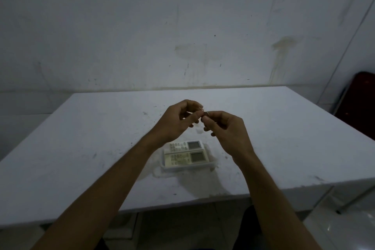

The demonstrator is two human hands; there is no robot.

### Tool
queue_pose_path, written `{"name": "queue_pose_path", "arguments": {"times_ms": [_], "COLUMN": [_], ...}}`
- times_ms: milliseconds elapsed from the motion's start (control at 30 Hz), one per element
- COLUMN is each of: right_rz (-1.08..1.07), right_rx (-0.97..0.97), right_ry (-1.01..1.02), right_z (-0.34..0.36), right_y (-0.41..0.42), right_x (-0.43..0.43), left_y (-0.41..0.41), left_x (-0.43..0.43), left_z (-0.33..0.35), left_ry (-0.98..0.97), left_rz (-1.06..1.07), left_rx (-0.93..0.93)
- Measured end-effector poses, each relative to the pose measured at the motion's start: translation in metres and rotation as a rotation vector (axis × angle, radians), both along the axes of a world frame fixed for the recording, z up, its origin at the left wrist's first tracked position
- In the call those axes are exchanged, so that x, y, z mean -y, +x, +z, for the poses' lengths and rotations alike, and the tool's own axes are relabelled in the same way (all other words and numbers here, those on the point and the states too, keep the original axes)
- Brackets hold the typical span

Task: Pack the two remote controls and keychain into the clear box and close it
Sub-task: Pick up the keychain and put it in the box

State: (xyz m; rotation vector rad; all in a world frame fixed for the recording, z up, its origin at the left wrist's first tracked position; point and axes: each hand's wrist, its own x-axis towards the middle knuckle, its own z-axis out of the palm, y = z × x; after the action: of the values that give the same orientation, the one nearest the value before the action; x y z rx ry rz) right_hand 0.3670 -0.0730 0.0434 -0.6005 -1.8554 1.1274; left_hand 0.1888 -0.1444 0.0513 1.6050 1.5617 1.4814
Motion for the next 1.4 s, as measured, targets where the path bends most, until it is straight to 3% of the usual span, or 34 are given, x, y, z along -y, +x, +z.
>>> {"name": "queue_pose_path", "arguments": {"times_ms": [167, 500, 700, 900, 1000, 1167, 1300, 1400], "right_rz": [-0.023, -0.061, -0.039, 0.079, 0.091, 0.053, -0.017, 0.009], "right_rx": [0.023, 0.096, 0.102, 0.271, 0.39, 0.526, 0.459, 0.315], "right_ry": [0.012, 0.089, 0.113, 0.17, 0.264, 0.302, 0.171, -0.007], "right_z": [-0.007, -0.019, -0.015, -0.01, -0.005, -0.006, -0.014, -0.01], "right_y": [0.001, 0.008, 0.009, 0.015, 0.02, 0.019, 0.013, 0.008], "right_x": [-0.002, 0.001, -0.002, -0.009, -0.019, -0.037, -0.037, -0.034], "left_y": [-0.002, 0.006, 0.005, 0.004, 0.006, 0.005, 0.001, 0.0], "left_x": [0.004, 0.001, -0.001, 0.004, 0.012, 0.015, 0.016, 0.015], "left_z": [-0.007, -0.018, -0.016, -0.013, -0.017, -0.039, -0.064, -0.07], "left_ry": [-0.044, -0.177, -0.319, -0.387, -0.337, -0.185, -0.239, -0.253], "left_rz": [0.004, -0.123, -0.16, -0.199, -0.192, 0.139, 0.122, 0.139], "left_rx": [0.068, 0.63, 0.587, 0.498, 0.323, -0.319, -0.69, -0.771]}}
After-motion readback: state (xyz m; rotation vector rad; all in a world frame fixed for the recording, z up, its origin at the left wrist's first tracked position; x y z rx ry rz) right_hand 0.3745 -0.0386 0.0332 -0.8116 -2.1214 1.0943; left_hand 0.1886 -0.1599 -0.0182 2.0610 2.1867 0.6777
